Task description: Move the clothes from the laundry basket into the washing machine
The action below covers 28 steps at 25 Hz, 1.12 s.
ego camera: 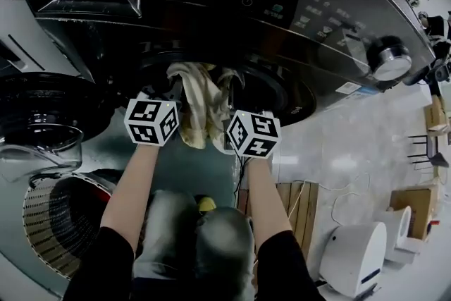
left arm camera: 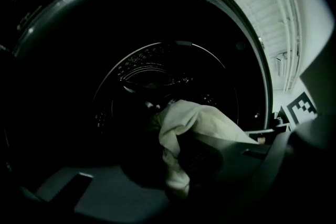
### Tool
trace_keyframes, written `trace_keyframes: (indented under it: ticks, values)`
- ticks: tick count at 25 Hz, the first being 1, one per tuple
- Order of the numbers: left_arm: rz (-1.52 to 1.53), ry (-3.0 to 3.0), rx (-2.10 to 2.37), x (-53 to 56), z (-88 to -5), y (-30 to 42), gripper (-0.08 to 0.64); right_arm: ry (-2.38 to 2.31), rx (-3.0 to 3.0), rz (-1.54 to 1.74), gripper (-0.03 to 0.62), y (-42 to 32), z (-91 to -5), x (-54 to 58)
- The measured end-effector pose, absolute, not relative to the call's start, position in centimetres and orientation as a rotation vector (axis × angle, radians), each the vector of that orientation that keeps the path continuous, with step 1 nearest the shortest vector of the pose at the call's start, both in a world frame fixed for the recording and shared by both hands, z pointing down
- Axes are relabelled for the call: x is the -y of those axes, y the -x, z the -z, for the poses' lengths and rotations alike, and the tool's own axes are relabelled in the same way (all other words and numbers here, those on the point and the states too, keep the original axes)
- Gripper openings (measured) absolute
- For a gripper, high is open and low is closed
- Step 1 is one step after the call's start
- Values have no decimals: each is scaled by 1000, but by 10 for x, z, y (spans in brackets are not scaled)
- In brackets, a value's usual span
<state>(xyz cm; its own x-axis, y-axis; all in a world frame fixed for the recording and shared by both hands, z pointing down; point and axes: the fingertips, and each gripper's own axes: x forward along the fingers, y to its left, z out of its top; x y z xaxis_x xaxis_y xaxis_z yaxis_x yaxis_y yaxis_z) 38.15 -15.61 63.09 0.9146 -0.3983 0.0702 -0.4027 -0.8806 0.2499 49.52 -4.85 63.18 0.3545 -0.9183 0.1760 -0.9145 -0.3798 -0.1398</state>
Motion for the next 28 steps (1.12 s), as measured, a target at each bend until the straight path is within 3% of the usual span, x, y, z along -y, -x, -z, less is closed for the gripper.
trace_keyframes:
  ticks: [14, 20, 24, 28]
  values:
    - [-66, -2864, 636, 194, -632, -420, 55, 2674, -1663, 368, 63, -530, -643, 84]
    - [-172, -2876, 633, 194, -649, -425, 64, 2714, -1631, 427, 124, -534, -652, 87]
    - [-181, -2893, 651, 196, -644, -424, 143, 2691, -1645, 409, 176, -532, -649, 89]
    - [-148, -2940, 663, 195, -627, -421, 152, 2685, -1651, 386, 201, -529, -645, 90]
